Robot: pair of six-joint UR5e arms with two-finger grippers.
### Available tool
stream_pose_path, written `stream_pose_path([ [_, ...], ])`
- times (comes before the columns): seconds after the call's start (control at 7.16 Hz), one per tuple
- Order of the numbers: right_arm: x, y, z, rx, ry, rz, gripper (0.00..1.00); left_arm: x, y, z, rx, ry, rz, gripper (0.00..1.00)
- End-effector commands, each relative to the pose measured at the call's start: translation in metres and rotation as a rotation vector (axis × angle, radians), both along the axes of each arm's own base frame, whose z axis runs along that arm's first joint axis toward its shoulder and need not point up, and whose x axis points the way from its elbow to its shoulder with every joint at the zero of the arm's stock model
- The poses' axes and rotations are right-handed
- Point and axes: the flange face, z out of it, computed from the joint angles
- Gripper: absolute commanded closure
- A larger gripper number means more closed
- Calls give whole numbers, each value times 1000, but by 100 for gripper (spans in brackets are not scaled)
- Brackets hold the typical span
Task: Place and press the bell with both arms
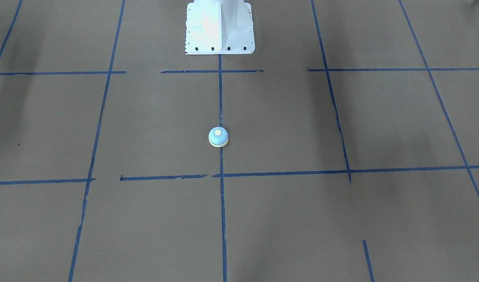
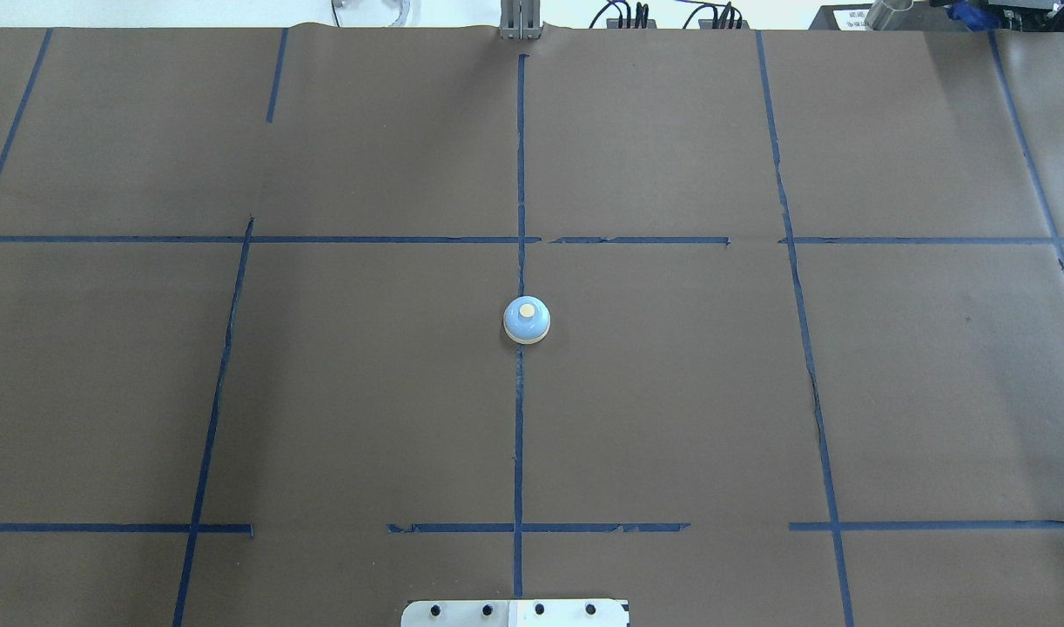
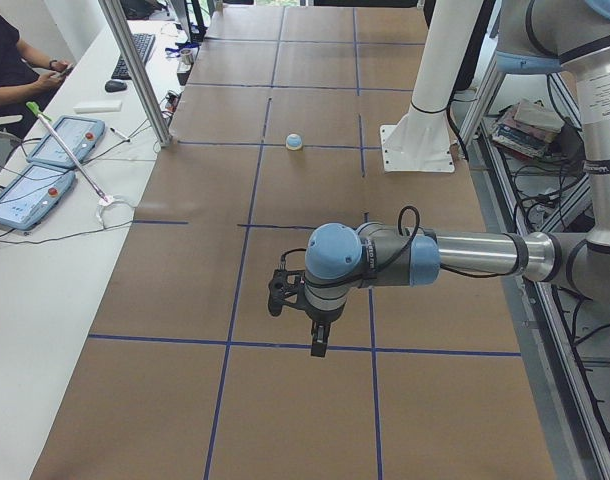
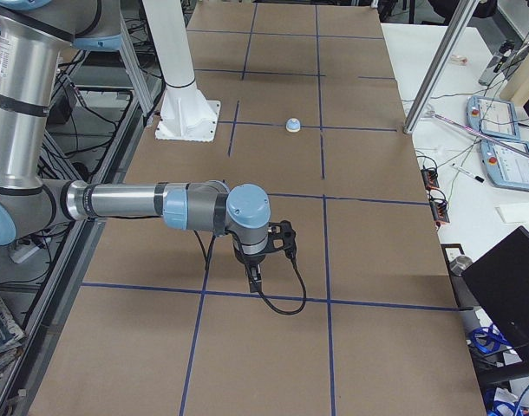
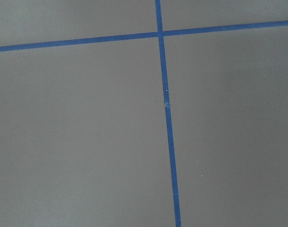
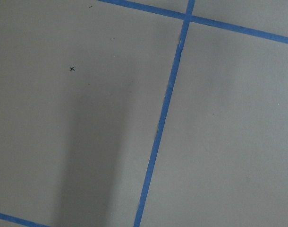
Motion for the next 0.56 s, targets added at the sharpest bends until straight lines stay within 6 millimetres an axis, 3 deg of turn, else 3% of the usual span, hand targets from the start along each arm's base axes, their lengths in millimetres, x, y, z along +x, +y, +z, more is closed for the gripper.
stream_pose_path([
  [0.0,0,2,1,-3,-1,-1,0,0,-3,0,1,2,0,0],
  [0.42,0,4,3,-8,-3,-1,0,1,0,0,-2,5,0,0],
])
